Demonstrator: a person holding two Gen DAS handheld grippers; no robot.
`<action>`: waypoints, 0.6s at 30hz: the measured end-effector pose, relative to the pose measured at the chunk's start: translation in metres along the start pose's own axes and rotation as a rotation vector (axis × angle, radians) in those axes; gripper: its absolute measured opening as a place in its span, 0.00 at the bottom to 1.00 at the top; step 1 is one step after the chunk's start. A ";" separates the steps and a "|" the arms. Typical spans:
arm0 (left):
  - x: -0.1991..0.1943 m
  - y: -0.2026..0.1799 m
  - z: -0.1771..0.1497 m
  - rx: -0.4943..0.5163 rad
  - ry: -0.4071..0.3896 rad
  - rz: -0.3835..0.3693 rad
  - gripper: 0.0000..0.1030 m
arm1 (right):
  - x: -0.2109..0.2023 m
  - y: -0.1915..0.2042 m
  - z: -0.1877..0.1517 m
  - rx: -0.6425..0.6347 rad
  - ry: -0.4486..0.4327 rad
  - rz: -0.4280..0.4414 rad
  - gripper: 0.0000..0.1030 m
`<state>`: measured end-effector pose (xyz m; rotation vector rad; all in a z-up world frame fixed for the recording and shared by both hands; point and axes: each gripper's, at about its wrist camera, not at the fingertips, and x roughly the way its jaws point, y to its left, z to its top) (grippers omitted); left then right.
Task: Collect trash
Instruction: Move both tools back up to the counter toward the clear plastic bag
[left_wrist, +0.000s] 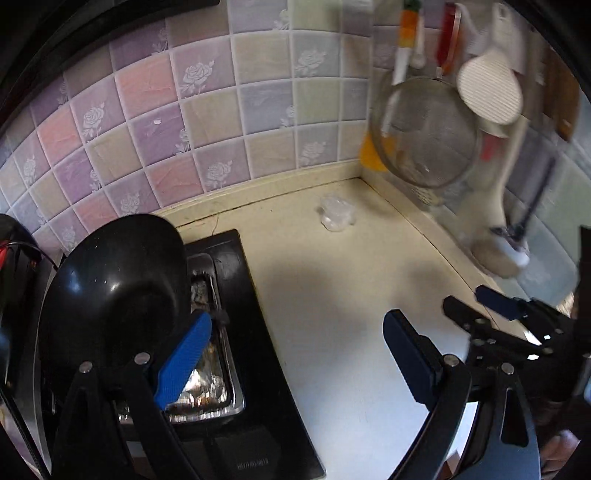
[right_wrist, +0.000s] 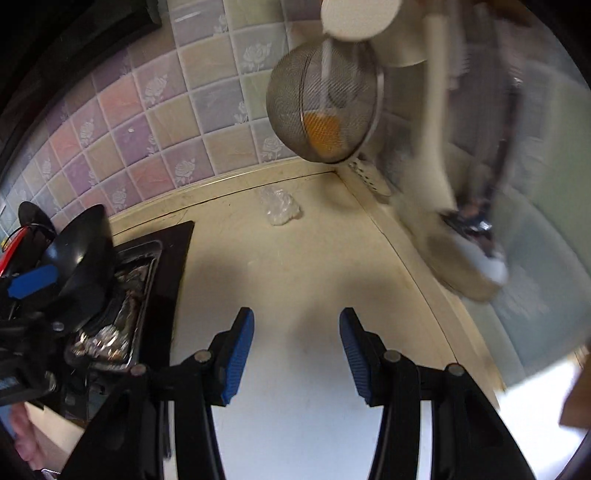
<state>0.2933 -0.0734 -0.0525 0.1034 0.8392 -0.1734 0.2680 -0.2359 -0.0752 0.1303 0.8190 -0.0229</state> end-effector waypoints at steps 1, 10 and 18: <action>0.004 0.001 0.004 -0.005 0.010 -0.001 0.91 | 0.012 0.002 0.006 -0.001 0.000 0.002 0.47; 0.060 0.008 0.061 0.024 0.056 0.026 0.91 | 0.093 0.031 0.044 -0.099 0.003 -0.050 0.47; 0.118 0.022 0.102 0.137 0.116 0.131 0.90 | 0.151 0.048 0.081 -0.118 0.034 -0.106 0.47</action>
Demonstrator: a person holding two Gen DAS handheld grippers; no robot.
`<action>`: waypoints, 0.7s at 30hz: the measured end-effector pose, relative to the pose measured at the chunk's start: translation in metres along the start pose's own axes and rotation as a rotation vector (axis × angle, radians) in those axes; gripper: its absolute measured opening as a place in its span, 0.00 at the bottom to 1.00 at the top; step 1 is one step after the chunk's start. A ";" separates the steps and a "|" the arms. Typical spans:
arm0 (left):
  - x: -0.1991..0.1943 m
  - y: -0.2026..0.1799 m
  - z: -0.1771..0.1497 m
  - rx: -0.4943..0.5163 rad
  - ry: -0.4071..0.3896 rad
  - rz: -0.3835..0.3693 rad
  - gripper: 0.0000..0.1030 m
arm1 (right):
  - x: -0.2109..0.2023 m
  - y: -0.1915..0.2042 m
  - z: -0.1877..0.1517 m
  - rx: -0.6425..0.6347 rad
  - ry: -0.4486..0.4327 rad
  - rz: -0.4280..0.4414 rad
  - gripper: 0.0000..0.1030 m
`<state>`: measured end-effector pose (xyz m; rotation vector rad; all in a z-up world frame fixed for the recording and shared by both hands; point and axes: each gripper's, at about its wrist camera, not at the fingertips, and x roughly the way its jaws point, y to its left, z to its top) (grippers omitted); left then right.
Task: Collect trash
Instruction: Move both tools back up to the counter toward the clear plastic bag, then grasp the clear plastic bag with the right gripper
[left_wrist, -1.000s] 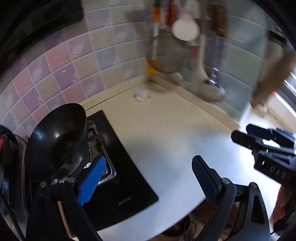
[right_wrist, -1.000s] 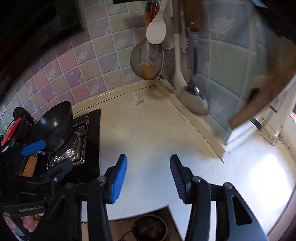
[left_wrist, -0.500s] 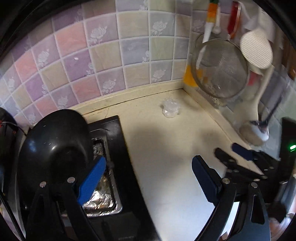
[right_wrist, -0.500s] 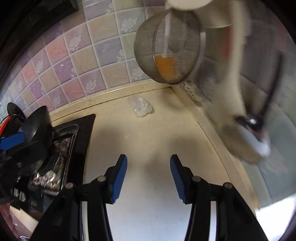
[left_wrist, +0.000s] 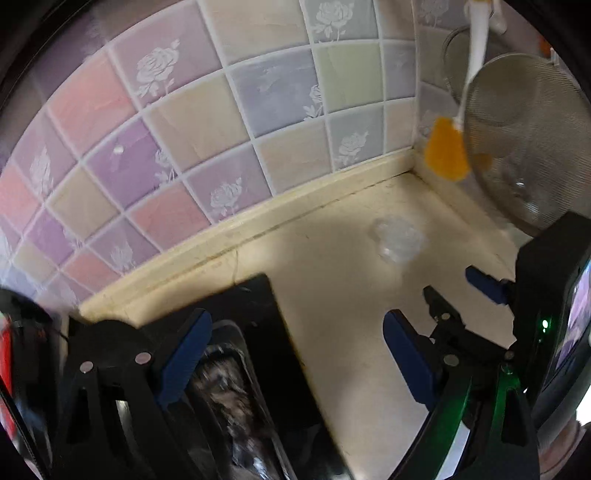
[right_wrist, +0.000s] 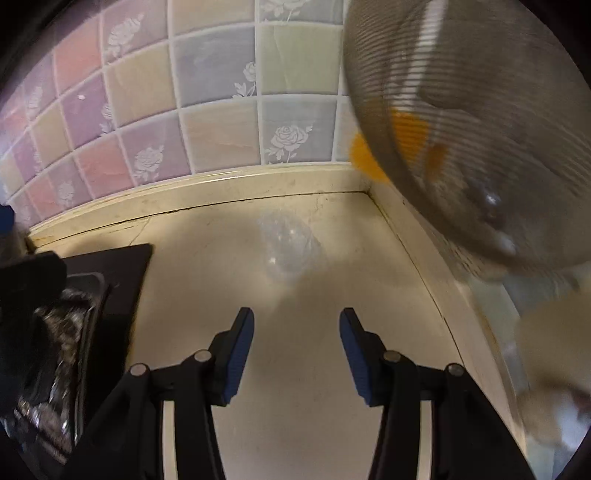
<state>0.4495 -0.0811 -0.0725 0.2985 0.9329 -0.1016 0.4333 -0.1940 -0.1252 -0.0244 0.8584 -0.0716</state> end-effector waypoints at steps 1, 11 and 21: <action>0.005 0.002 0.005 0.010 0.002 0.013 0.90 | 0.007 0.001 0.005 -0.002 0.006 -0.006 0.47; 0.054 0.011 0.030 0.052 0.097 0.078 0.76 | 0.050 0.020 0.040 -0.067 0.024 -0.055 0.47; 0.065 0.030 0.031 -0.006 0.138 0.062 0.76 | 0.085 0.025 0.051 -0.105 0.078 -0.063 0.31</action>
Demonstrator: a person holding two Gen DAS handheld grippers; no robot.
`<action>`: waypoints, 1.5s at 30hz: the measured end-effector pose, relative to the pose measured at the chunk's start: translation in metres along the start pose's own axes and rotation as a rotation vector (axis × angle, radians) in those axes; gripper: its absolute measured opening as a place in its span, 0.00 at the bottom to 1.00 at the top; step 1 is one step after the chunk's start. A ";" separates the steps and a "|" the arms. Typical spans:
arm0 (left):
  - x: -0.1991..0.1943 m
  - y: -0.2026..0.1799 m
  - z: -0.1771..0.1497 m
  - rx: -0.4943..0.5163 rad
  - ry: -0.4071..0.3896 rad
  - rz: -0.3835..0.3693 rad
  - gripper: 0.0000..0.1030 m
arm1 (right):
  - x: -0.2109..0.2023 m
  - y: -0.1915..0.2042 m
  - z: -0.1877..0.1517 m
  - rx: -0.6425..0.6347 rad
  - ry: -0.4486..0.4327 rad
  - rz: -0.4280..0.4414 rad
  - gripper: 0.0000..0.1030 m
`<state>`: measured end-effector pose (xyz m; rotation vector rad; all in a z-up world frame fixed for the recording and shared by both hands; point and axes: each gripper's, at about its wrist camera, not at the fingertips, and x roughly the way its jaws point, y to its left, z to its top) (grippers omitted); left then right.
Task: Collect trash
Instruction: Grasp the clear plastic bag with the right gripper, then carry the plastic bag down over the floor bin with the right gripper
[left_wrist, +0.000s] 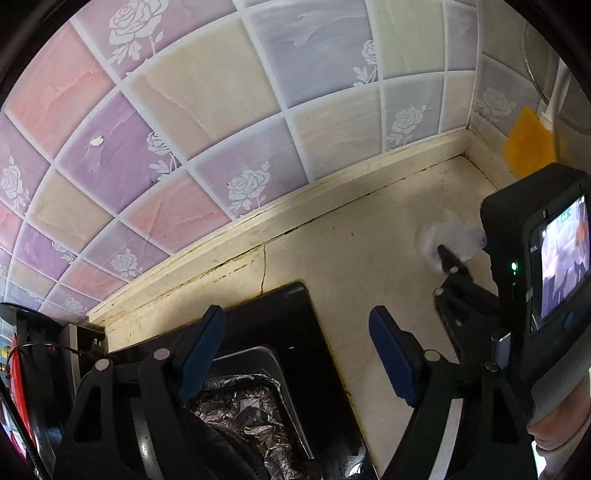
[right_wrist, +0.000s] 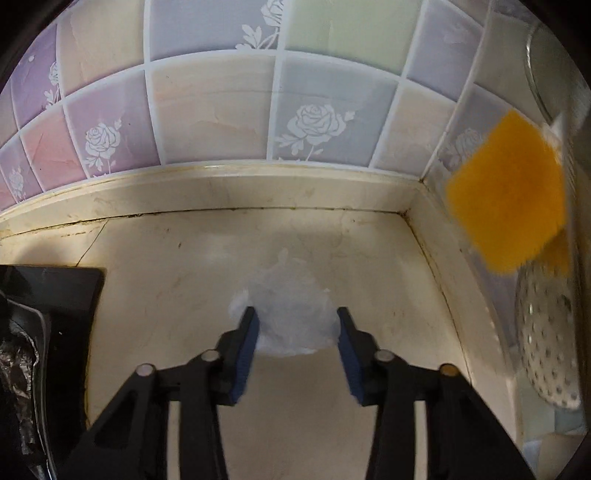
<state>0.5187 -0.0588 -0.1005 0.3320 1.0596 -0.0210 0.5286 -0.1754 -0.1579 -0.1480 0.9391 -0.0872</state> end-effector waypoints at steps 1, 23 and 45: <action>0.001 0.001 0.000 0.001 0.002 0.002 0.76 | 0.000 -0.001 0.001 -0.004 0.008 0.002 0.29; -0.114 -0.036 -0.081 0.025 -0.075 0.038 0.76 | -0.148 -0.034 -0.127 0.008 0.009 0.140 0.20; -0.272 -0.069 -0.312 0.117 -0.173 -0.195 0.76 | -0.339 -0.036 -0.311 0.113 -0.023 0.205 0.20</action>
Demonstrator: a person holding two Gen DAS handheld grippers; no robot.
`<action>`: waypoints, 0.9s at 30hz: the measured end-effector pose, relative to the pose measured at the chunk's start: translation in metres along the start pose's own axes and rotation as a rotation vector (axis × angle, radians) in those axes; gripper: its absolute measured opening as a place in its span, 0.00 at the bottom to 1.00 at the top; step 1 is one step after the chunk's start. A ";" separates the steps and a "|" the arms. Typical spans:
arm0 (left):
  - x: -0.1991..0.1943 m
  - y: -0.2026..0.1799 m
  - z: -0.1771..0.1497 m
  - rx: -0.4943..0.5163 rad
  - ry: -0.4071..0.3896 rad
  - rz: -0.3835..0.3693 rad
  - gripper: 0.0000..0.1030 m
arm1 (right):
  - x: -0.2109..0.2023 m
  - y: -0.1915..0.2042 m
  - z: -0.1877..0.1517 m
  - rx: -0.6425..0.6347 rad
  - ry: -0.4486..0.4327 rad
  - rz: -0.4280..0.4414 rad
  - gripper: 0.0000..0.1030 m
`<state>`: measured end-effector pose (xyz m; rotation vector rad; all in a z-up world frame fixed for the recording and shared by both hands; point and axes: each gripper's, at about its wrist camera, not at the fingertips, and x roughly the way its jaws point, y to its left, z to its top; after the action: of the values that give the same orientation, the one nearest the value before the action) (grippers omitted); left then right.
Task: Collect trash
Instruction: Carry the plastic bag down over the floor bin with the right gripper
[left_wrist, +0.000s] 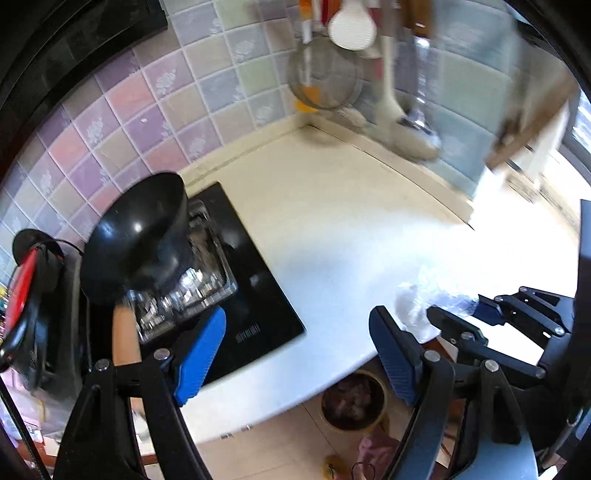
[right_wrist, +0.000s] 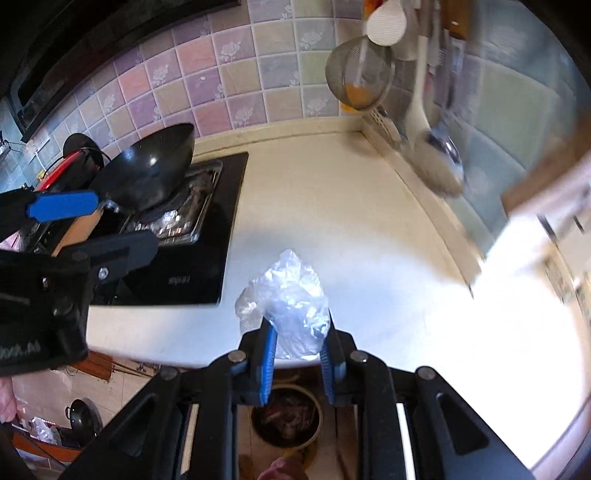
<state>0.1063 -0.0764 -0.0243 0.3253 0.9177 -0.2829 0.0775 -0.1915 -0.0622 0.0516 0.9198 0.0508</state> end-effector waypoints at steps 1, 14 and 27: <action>-0.001 -0.003 -0.008 0.007 0.004 -0.008 0.76 | -0.003 0.003 -0.012 0.023 0.010 -0.006 0.20; 0.028 -0.032 -0.147 0.121 0.110 -0.106 0.76 | 0.023 0.036 -0.151 0.169 0.188 -0.042 0.20; 0.213 -0.038 -0.293 -0.038 0.338 -0.141 0.79 | 0.209 0.011 -0.285 0.281 0.459 0.039 0.21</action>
<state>0.0023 -0.0182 -0.3688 0.2779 1.2802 -0.3460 -0.0229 -0.1605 -0.3998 0.3295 1.3802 -0.0329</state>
